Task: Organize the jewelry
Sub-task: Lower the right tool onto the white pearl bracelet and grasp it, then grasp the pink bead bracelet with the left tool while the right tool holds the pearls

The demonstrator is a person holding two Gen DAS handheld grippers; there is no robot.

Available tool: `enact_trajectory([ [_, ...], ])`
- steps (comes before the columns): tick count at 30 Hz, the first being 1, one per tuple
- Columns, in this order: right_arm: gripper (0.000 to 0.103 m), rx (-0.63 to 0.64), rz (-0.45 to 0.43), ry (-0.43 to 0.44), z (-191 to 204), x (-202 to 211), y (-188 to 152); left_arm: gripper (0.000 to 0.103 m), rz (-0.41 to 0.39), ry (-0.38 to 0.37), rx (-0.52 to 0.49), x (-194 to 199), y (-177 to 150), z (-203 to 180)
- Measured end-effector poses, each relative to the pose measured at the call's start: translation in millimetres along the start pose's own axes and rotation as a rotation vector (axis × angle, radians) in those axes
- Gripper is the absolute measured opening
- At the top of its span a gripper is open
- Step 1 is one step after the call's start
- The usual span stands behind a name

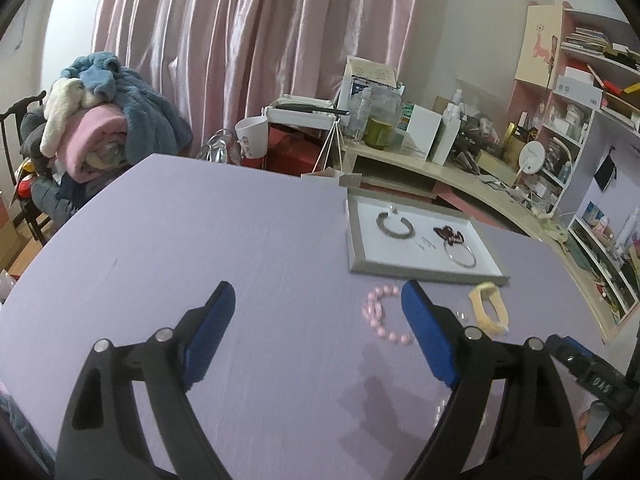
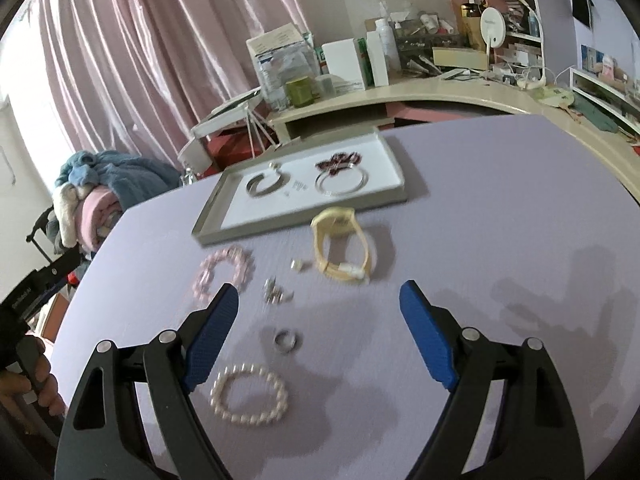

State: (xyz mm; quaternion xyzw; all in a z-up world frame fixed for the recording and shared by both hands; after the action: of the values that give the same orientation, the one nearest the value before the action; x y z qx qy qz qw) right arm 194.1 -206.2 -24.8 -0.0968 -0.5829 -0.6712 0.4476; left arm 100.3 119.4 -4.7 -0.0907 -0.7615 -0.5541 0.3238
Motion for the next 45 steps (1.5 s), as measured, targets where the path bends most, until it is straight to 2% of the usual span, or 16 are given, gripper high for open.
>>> enact_trajectory([
  [4, 0.065, 0.034, 0.039, 0.005, 10.2, -2.8, -22.8, 0.085, 0.013, -0.002, -0.003, 13.8, -21.5, -0.9],
  [9, 0.052, 0.114, 0.102, -0.02, 23.3, -14.7, -47.7, 0.085, 0.048, -0.011, -0.03, 23.9, -45.1, -8.2],
  [15, 0.046, 0.135, 0.153, -0.017, 27.9, -25.3, -60.6, 0.085, 0.044, -0.008, -0.066, 34.9, -54.9, -14.3],
  [25, 0.039, 0.219, 0.174, -0.057, 37.4, -39.3, -70.2, 0.085, 0.051, 0.011, -0.042, 34.3, -54.6, -9.4],
  [26, 0.035, 0.241, 0.169, -0.069, 39.0, -39.7, -70.9, 0.085, 0.053, 0.01, -0.044, 33.6, -55.1, -10.1],
  [27, 0.023, 0.282, 0.16, -0.094, 42.0, -39.4, -73.0, 0.085, 0.057, 0.007, -0.045, 32.4, -55.5, -10.8],
  [28, 0.01, 0.294, 0.161, -0.078, 43.0, -38.9, -74.0, 0.085, 0.061, 0.005, -0.046, 31.1, -55.9, -11.7],
  [35, 0.01, 0.229, 0.171, -0.07, 27.3, -32.8, -69.9, 0.085, 0.099, -0.013, -0.049, 17.8, -57.2, -21.2],
  [38, 0.01, 0.173, 0.128, -0.052, 15.1, -20.6, -57.5, 0.085, 0.126, -0.025, -0.053, 6.0, -56.1, -26.6],
  [45, 0.01, 0.139, 0.047, -0.006, 7.2, 1.0, -29.7, 0.089, 0.168, -0.037, -0.064, -25.4, -51.3, -38.9],
])
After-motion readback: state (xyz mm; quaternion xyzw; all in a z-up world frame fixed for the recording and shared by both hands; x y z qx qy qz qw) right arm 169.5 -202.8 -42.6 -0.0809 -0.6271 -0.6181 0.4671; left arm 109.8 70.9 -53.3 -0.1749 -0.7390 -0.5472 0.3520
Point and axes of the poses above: each gripper's, at about its wrist camera, not at the fingertips, and x roughly against the way its jaws point, z to its left, y to its top, the point moved 2 cm from there along -x, roughly the way its jaws point
